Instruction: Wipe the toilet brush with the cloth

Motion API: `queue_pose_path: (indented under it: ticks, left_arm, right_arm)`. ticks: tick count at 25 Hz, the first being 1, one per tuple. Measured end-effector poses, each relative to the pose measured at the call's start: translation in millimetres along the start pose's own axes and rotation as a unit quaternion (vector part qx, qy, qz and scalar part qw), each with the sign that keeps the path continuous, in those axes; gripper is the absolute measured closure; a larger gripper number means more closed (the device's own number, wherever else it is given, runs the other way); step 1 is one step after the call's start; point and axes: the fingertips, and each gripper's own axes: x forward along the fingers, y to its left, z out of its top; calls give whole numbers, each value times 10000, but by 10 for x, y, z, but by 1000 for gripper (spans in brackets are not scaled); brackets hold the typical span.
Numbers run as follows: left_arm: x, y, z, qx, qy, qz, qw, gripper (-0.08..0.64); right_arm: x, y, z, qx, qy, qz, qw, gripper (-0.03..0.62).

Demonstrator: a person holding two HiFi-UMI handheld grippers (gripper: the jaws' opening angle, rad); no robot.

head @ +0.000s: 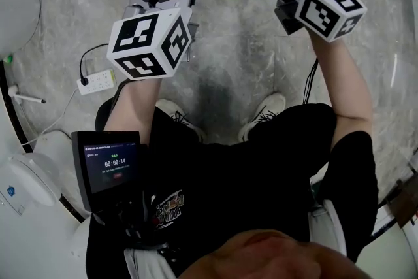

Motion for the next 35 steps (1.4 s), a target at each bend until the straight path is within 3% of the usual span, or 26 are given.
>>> queue_pose_path:
  ticks: [9, 12, 14, 16, 18, 21, 24, 27, 30, 35]
  left_arm:
    - [-42, -21, 42, -81, -52, -61, 9999, 382]
    - [-33, -25, 28, -54, -26, -65, 10000, 382]
    - [-20, -17, 17, -52, -3, -58, 10000, 382]
    - [-13, -8, 17, -58, 2, -51, 10000, 382]
    - [-11, -3, 19, -51, 8, -46, 10000, 382]
    - [0, -14, 3, -23, 47, -55, 10000, 382]
    - [17, -21, -11, 0, 79, -50, 10000, 382]
    - [27, -19, -15, 10, 100, -35, 9999, 382]
    - [20, -8, 7, 18, 79, -31, 10000, 382]
    - [6, -10, 9, 26, 67, -34, 10000, 382]
  right_arm:
    - [-265, 384, 812, 46, -1185, 598, 9911, 528]
    - [-342, 123, 820, 112, -1295, 288, 9911, 528]
    - [-391, -245, 685, 271, -1231, -171, 9919, 528]
    - [-451, -740, 371, 411, -922, -866, 9911, 528]
    - [-501, -1230, -138, 406, -304, -1605, 9857, 528]
    - [-596, -1773, -1168, 761, 893, -2382, 9641, 529]
    - [-705, -1954, -2221, 1444, 2082, -2691, 9292, 529]
    - [-779, -1808, -2948, 1389, 3200, -2592, 9006, 529]
    - [-691, -1609, -3110, 1440, 3436, -2266, 8999, 528]
    - [-492, -1612, -2743, 1660, 2832, -2180, 9191, 529]
